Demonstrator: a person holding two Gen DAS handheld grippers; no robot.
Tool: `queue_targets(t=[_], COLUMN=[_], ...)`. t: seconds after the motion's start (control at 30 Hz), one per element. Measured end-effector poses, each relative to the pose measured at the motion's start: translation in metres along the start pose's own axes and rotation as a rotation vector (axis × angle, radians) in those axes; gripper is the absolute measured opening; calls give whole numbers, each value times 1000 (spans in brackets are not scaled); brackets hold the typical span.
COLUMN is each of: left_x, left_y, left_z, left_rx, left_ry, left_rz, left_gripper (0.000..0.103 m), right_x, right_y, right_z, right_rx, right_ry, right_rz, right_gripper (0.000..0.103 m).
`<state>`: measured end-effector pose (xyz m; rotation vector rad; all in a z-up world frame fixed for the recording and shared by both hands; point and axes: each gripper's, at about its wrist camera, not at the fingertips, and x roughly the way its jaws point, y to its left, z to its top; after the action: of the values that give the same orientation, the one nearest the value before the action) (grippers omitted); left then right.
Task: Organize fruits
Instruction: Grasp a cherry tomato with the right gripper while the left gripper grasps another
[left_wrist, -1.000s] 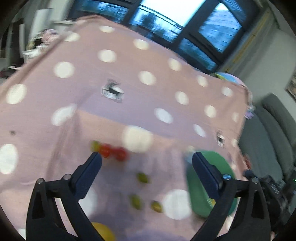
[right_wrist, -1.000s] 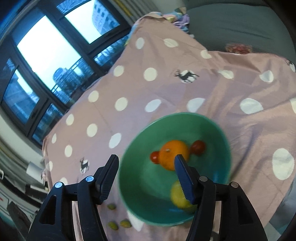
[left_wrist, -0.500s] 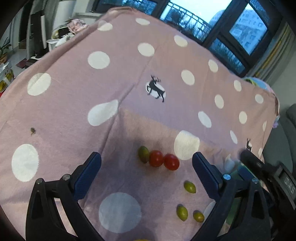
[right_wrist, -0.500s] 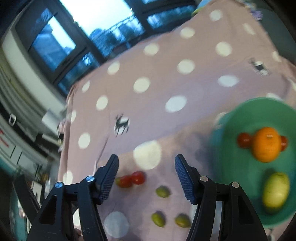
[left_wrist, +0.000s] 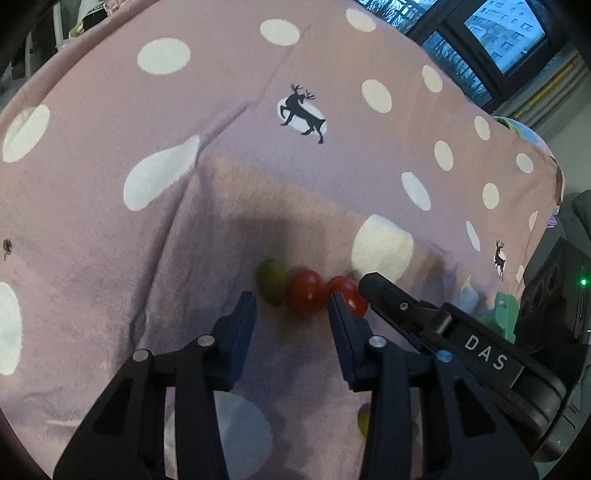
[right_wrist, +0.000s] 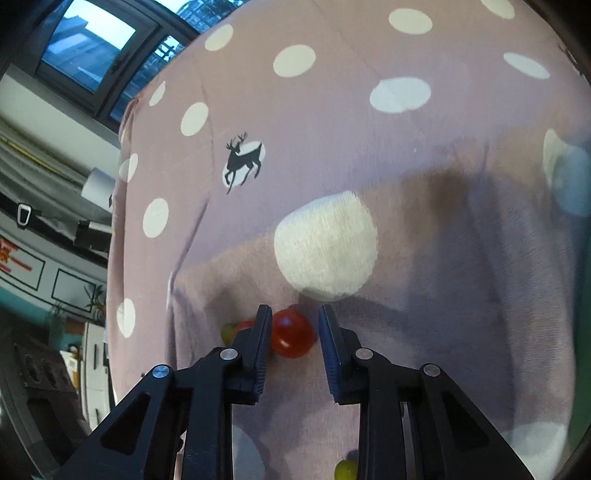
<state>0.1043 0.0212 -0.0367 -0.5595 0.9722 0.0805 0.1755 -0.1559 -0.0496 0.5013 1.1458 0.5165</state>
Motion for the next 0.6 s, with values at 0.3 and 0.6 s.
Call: queue_targets(t=[0.3,0.6], left_x=[3,1], left_y=[13,15], left_z=[1,1], left_rx=[-66,-103], left_ry=[38,42], left_rz=[-56,-69], left_gripper=[35,32], right_x=[6,11], right_y=[3,5], right_z=[-1,-3], right_rx=[6,24], right_ry=[23,46], right_rz=[23,43], right_gripper=[29,28])
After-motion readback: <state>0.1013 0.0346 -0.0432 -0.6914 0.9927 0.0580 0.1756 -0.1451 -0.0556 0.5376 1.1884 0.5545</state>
